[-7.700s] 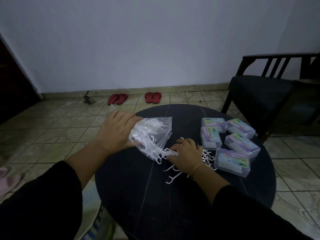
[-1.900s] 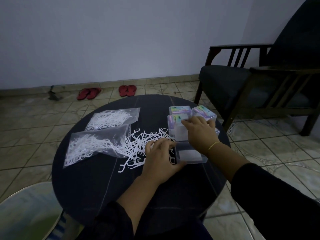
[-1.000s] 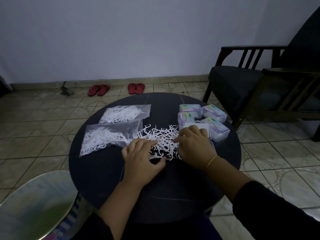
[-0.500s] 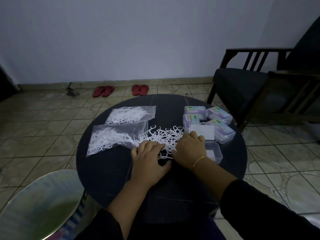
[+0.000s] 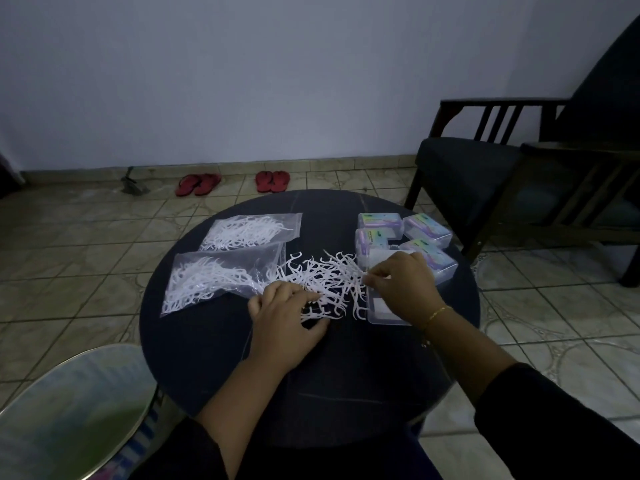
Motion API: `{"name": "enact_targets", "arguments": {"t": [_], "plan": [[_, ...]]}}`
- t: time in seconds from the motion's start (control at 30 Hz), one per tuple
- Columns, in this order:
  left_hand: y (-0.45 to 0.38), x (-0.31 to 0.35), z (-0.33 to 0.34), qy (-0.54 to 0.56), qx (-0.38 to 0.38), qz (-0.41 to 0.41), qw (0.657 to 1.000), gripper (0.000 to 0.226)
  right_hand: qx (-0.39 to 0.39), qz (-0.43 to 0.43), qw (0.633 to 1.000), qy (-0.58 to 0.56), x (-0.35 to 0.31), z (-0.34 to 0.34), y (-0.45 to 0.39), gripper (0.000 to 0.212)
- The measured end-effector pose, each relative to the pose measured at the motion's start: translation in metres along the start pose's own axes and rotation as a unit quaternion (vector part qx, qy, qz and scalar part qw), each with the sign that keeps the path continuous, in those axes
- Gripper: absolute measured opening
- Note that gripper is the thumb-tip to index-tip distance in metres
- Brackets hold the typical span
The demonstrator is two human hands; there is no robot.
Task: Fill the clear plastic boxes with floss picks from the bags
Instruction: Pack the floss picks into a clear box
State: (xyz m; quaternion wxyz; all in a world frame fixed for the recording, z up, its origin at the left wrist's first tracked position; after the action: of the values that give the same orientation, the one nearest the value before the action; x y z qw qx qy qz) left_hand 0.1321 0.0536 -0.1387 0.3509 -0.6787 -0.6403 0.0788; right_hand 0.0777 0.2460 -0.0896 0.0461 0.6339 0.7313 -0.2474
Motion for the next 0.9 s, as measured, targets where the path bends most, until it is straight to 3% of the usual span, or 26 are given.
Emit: {"name": "enact_targets", "arguments": {"t": [0.1, 0.43, 0.67, 0.9], "plan": [[-0.004, -0.001, -0.003, -0.016, -0.035, 0.012, 0.999, 0.039, 0.015, 0.008, 1.0, -0.012, 0.019, -0.009, -0.001, 0.021], [-0.034, 0.001, -0.011, -0.095, -0.183, 0.105, 0.973, 0.059, -0.048, -0.035, 0.987, 0.15, 0.041, -0.026, 0.019, 0.03], [-0.042, 0.009, -0.007, -0.129, -0.201, 0.159, 0.958, 0.055, -0.051, -0.039, 0.989, 0.134, 0.042, -0.016, 0.025, 0.032], [-0.048, 0.012, -0.004, -0.102, -0.174, 0.179, 0.963, 0.033, -0.036, -0.025, 0.995, 0.087, 0.041, -0.01, 0.029, 0.031]]}}
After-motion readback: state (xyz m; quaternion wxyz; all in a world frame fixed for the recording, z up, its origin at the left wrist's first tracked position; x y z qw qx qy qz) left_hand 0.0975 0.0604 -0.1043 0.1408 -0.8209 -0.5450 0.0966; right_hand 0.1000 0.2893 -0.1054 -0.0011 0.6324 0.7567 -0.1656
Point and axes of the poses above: each hand's wrist, its own y-axis away from the middle knuckle, its own z-axis out of the palm, x = y × z, the point moved 3 cm from there along -y, towards the middle knuckle, and after that the axes turned 9 degrees about x, right-handed, at the moved point
